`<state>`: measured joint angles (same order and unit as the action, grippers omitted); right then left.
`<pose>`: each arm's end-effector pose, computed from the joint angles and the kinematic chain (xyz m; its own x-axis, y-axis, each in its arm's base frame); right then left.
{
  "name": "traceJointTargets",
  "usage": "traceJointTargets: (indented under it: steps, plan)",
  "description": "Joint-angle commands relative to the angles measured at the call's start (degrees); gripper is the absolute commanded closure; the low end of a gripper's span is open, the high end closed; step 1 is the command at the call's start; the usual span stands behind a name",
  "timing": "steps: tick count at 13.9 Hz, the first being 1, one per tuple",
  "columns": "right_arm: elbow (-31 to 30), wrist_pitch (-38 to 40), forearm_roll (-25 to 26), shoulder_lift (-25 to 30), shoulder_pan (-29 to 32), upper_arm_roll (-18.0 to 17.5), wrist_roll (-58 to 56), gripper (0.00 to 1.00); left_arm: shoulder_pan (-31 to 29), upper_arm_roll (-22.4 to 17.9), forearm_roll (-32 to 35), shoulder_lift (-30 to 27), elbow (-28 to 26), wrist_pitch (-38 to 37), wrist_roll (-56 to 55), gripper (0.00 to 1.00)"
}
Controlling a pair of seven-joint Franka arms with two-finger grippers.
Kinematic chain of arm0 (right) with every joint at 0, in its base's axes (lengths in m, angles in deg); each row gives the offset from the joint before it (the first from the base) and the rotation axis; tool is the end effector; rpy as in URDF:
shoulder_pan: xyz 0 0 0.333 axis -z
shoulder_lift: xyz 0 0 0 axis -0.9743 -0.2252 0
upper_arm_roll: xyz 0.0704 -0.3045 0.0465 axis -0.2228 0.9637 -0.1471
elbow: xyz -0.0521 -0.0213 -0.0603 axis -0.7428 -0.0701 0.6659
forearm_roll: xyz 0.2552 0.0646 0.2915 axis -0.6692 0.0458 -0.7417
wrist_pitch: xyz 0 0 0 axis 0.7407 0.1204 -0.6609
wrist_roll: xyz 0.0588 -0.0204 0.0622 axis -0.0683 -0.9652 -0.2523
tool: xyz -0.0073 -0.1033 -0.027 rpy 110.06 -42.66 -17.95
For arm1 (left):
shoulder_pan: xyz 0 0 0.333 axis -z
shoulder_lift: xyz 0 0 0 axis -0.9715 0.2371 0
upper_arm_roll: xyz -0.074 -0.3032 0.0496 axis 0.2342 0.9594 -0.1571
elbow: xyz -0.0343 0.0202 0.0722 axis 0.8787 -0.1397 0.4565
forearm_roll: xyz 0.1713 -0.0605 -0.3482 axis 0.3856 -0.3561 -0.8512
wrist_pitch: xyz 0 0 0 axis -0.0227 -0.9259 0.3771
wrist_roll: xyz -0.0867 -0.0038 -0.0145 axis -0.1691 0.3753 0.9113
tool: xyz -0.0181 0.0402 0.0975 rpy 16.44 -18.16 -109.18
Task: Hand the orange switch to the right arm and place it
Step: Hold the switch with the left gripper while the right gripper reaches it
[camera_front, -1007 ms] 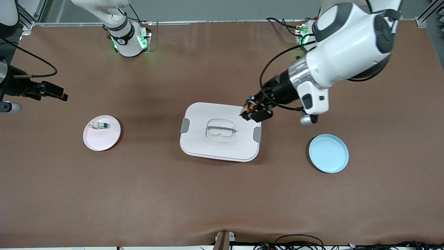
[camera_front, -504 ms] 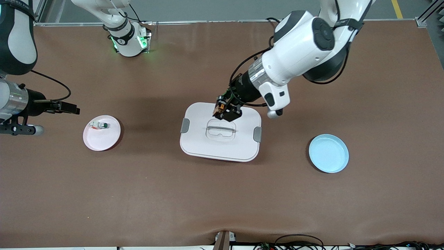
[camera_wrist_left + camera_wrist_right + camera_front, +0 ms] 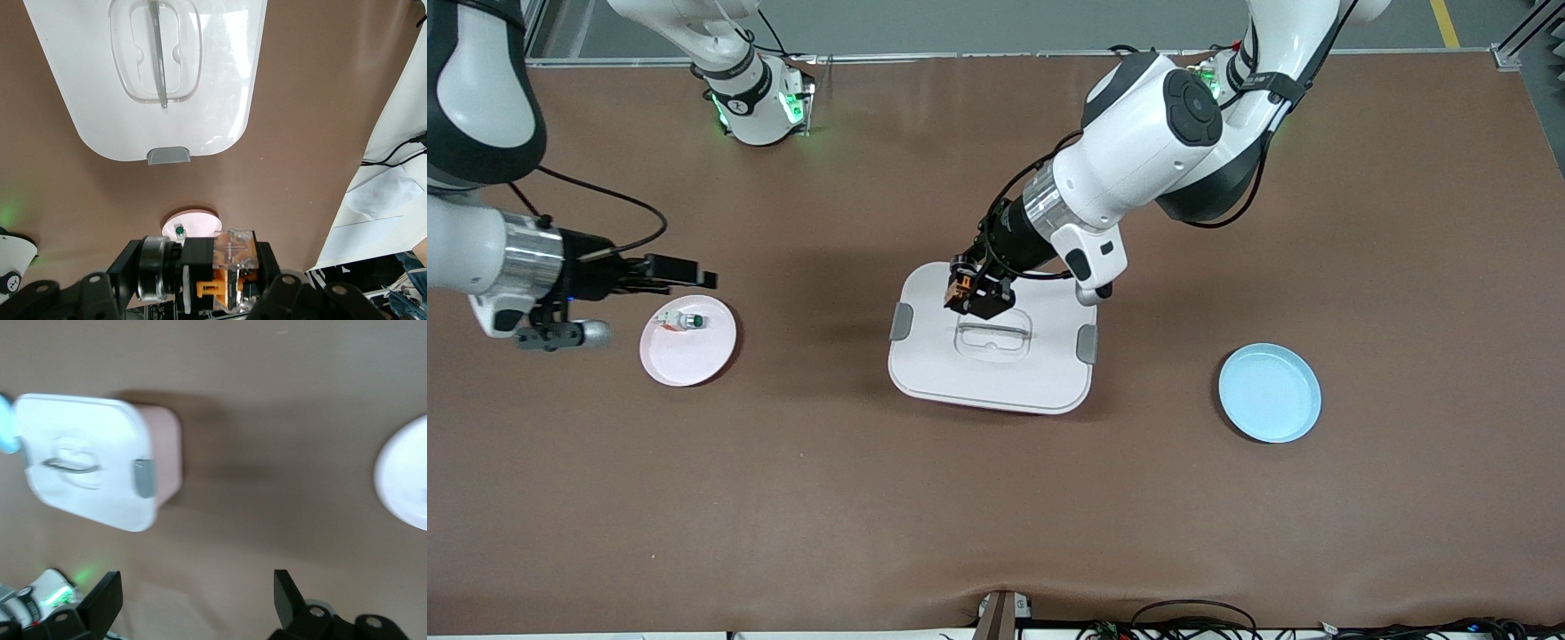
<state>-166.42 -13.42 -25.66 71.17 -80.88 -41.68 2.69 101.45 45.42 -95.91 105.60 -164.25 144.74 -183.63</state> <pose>0.5940 0.0836 0.5027 0.9767 0.0307 -0.2122 -0.0722 -0.8848 -0.4603 0.5510 -0.4666 0.5189 0.1689 0.7945 -0.5833 0.9809 -0.0777 0.1782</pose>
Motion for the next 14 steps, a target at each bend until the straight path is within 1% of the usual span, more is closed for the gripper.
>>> traceJointTargets:
  steps: [1, 4, 5, 7, 10, 14]
  plan:
    - [-1.3, -4.5, -6.7, 0.6, -4.7, 0.3, 0.0, 0.00, 0.5, -0.4, 1.3, 0.5, 1.1, 0.4, -1.5, 0.61]
    - [-2.7, -10.8, -15.4, 0.3, -7.7, 0.3, 0.5, 0.00, 0.5, -0.4, 2.8, 0.6, 1.1, 0.4, -1.6, 0.61]
    - [-3.4, -12.1, -18.9, 0.2, -8.1, 0.3, 0.5, 0.00, 0.5, -0.4, 2.8, 0.6, 1.1, 0.5, -1.6, 0.61]
    - [-3.5, -14.4, -24.2, -0.2, -9.1, 0.3, 0.5, 0.00, 0.4, -0.4, 2.8, 0.6, 1.1, 0.9, -1.7, 0.61]
    - [-3.5, -19.1, -30.4, -1.1, -11.3, 0.3, 0.4, 0.00, 0.4, -0.4, 2.8, 0.6, 1.1, 1.2, -1.8, 0.61]
    - [-2.3, -26.7, -35.2, -3.2, -16.5, 0.3, -0.6, 0.00, 0.4, -0.4, 2.9, 0.6, 1.1, 1.2, -1.8, 0.61]
